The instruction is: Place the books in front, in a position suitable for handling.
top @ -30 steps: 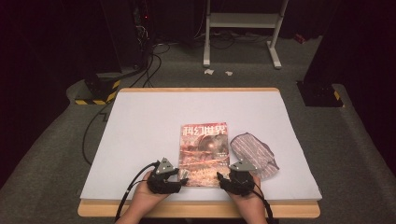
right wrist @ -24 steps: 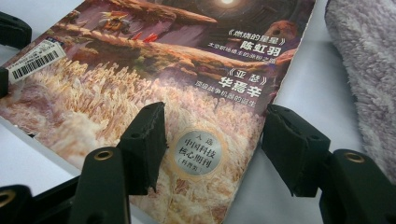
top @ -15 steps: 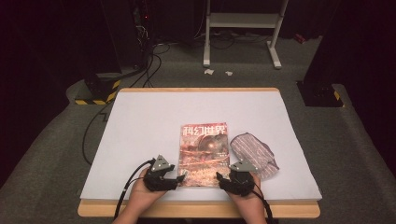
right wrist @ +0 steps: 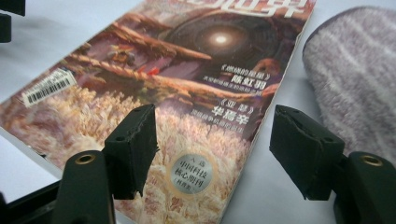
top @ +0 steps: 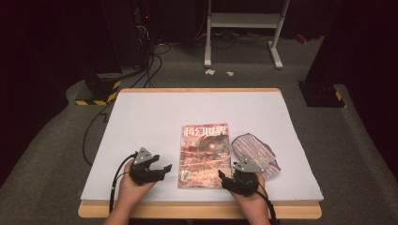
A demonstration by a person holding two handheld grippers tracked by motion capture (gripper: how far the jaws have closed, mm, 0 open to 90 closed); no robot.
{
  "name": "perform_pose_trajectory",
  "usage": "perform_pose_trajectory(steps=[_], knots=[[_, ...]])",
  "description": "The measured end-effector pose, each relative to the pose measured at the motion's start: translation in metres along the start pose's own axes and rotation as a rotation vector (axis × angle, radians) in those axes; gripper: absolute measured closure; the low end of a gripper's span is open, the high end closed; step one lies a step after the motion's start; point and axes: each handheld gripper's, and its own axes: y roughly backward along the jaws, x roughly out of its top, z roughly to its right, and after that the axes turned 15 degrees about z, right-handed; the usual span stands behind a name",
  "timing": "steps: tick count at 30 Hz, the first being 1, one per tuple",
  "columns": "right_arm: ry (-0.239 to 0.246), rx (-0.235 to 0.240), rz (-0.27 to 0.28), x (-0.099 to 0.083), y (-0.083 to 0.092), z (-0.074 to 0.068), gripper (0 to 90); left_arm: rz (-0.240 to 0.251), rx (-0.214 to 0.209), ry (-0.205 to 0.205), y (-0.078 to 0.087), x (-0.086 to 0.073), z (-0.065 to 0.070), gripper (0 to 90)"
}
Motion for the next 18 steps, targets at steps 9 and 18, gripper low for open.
perform_pose_trajectory(steps=[9,18], knots=[[-0.006,-0.010,0.029,0.005,0.006,0.005,32.0,0.091,0.196,-0.107,0.010,-0.008,-0.026,23.4],[-0.019,-0.031,0.061,0.011,0.011,0.016,31.8,0.084,0.267,-0.066,0.013,-0.010,-0.047,20.1]])
